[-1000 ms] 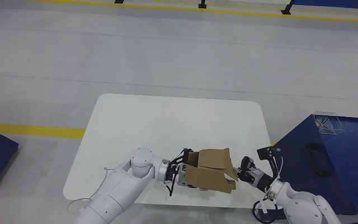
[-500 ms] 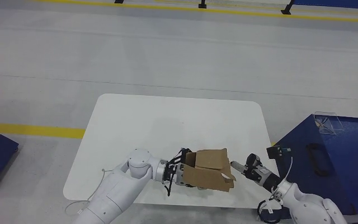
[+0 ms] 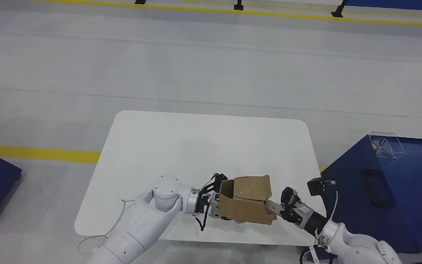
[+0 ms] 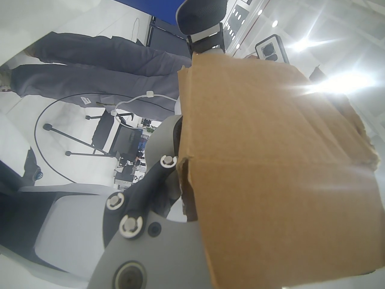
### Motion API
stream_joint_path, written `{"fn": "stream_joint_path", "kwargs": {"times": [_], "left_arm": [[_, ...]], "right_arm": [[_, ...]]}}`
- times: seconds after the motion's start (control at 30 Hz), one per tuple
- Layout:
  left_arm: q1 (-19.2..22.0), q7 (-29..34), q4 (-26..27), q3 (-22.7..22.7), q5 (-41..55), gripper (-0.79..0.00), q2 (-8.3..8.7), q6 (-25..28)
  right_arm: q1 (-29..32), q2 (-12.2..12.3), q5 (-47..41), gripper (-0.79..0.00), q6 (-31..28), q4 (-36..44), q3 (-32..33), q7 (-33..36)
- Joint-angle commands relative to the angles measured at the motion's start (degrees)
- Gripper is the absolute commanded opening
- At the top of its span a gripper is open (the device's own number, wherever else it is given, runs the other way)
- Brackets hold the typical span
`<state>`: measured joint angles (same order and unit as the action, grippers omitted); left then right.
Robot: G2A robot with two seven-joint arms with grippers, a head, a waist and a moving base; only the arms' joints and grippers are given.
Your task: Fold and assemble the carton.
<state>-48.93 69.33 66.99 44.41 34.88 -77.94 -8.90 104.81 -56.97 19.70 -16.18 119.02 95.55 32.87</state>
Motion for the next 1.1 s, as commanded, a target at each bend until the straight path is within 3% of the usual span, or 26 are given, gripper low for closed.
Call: {"fn": "stream_joint_path", "kwargs": {"times": [0.0, 0.4, 0.7, 0.93, 1.07], "left_arm": [[-0.1, -0.1, 0.1, 0.0, -0.1, -0.785, 0.02, 0.0], [-0.3, -1.2, 0.3, 0.3, -1.4, -0.785, 0.19, 0.3], [-2.9, -7.7, 2.7, 2.1, -2.3, -0.785, 0.52, 3.4], [-4.4, -11.1, 2.8, 3.6, -1.6, -0.785, 0.63, 5.9], [-5.0, -11.2, 2.4, 4.6, -0.3, -0.785, 0.68, 7.1]], "right_arm": [[-1.2, -0.1, 0.7, 0.0, 0.4, -0.8, -1.4, -0.1], [-2.3, -0.1, 0.5, 0.0, 0.5, -1.0, -1.8, 0.3], [-1.5, -0.1, -0.3, 0.0, 0.3, -0.6, -0.3, 0.0], [1.0, -0.4, -0.4, 0.0, 1.0, -0.2, 3.8, -6.8], [3.1, -0.4, 1.2, 0.0, 1.0, 0.3, 5.3, -6.7]]}}
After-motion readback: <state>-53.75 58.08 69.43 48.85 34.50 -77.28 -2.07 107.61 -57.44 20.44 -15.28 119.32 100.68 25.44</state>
